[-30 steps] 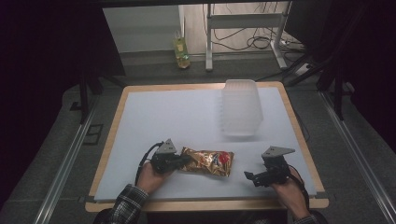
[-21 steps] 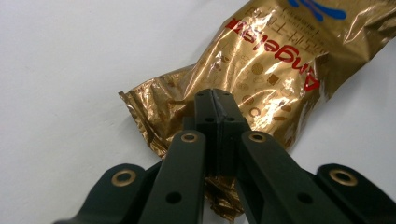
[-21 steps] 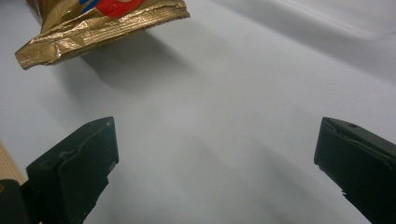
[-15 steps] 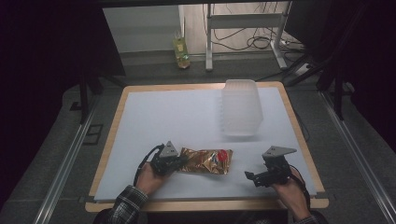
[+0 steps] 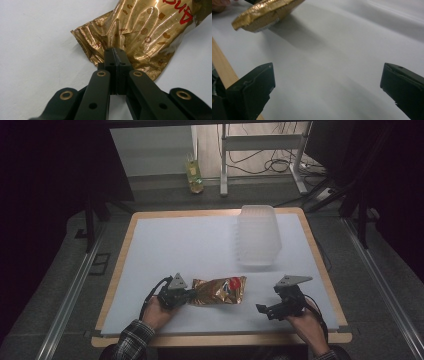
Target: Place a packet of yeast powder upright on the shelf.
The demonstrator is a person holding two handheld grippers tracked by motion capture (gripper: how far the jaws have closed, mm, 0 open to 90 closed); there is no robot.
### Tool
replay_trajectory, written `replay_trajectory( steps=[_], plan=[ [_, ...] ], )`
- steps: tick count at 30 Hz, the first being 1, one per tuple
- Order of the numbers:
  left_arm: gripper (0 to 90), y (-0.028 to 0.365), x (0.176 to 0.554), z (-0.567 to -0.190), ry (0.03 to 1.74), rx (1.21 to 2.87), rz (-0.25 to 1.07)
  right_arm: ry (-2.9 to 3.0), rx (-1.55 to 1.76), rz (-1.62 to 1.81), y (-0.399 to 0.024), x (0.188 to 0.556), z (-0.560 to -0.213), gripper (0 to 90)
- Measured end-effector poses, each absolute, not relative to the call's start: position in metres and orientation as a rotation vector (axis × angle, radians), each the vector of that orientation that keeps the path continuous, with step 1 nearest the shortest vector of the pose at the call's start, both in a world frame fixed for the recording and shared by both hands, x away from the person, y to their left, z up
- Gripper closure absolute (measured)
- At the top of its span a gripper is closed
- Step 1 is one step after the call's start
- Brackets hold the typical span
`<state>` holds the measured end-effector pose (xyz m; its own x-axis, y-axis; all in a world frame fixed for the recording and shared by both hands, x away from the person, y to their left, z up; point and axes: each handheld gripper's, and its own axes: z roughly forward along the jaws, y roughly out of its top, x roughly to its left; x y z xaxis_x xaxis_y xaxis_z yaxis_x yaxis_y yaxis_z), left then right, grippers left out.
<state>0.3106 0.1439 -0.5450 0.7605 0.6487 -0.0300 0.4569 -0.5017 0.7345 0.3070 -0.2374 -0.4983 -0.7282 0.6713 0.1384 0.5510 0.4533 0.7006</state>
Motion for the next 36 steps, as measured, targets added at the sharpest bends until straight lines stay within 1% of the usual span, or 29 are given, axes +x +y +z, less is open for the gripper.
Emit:
replay_trajectory(
  steps=[8, 13, 22, 29, 31, 32, 34, 36],
  plan=[
    [90.0, 0.142, 0.307, -0.545, 0.829, 2.190, 0.330, 2.591, 1.169, 1.269, -0.227, 0.314, -0.495, 0.8],
    [90.0, 0.142, 0.306, -0.545, 0.827, 2.190, 0.324, 2.618, 1.191, 1.263, -0.218, 0.318, -0.494, 0.8],
    [90.0, 0.143, 0.304, -0.545, 0.828, 2.184, 0.310, 2.681, 1.335, 1.344, -0.199, 0.339, -0.490, 1.3],
    [90.0, 0.143, 0.304, -0.545, 0.826, 2.184, 0.295, 2.715, 1.485, 1.357, -0.180, 0.353, -0.491, 11.0],
    [90.0, 0.143, 0.304, -0.545, 0.825, 2.185, 0.295, 2.711, 1.500, 1.367, -0.177, 0.359, -0.493, 12.6],
    [90.0, 0.143, 0.304, -0.545, 0.825, 2.184, 0.292, 2.706, 1.511, 1.371, -0.174, 0.363, -0.494, 15.8],
    [90.0, 0.143, 0.304, -0.545, 0.823, 2.185, 0.293, 2.706, 1.513, 1.374, -0.172, 0.365, -0.495, 17.1],
    [90.0, 0.143, 0.304, -0.545, 0.823, 2.184, 0.293, 2.706, 1.519, 1.376, -0.167, 0.369, -0.496, 20.7]
  ],
)
